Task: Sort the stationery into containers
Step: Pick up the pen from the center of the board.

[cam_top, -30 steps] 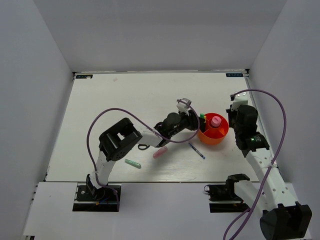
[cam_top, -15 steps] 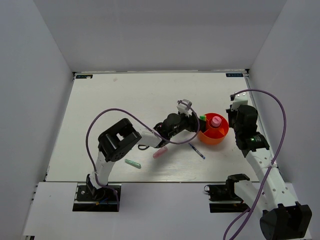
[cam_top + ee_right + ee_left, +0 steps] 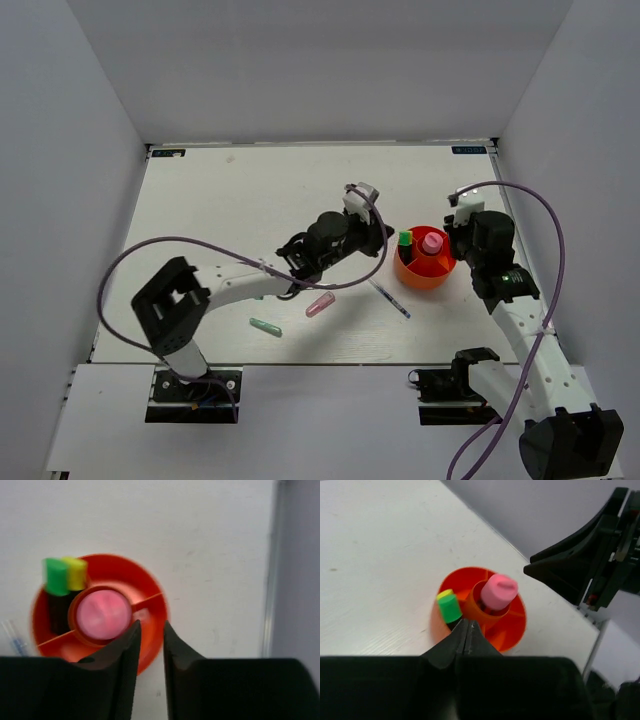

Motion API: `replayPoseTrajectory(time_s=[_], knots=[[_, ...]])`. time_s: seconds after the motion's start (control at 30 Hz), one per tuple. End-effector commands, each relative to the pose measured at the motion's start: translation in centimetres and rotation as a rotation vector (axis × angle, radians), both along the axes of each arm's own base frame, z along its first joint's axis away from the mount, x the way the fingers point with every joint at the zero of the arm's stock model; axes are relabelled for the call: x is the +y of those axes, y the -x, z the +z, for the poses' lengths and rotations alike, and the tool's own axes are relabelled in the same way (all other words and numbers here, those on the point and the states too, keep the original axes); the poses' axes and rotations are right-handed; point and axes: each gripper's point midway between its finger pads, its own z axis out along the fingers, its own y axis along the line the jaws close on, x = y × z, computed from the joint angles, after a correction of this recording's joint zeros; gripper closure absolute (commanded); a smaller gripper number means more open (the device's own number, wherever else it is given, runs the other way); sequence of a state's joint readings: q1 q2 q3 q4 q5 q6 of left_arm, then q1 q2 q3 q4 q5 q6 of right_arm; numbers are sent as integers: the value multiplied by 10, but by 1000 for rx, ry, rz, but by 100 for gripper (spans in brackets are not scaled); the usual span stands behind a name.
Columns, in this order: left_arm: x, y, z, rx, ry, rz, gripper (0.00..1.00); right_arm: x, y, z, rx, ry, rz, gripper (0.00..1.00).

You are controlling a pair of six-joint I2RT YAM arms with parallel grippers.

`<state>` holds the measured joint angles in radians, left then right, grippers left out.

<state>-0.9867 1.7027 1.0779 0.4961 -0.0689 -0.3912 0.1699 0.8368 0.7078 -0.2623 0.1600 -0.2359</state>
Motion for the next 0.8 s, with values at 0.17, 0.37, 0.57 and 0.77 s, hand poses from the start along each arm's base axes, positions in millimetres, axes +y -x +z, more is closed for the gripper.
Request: replayPoseTrajectory(time_s=[0.17, 0.37, 0.57, 0.77], knots=[[149, 66, -43, 202, -602, 52, 78, 118, 84, 14, 297, -230, 797, 100], [256, 80, -47, 326, -646, 238, 12, 163, 97, 15, 524, -278, 940, 91], [318, 75, -60, 443, -453, 393, 1, 201, 85, -24, 713, -135, 838, 63], [329, 82, -87, 561, -331, 368, 1, 198, 61, -82, 794, 88, 597, 65]])
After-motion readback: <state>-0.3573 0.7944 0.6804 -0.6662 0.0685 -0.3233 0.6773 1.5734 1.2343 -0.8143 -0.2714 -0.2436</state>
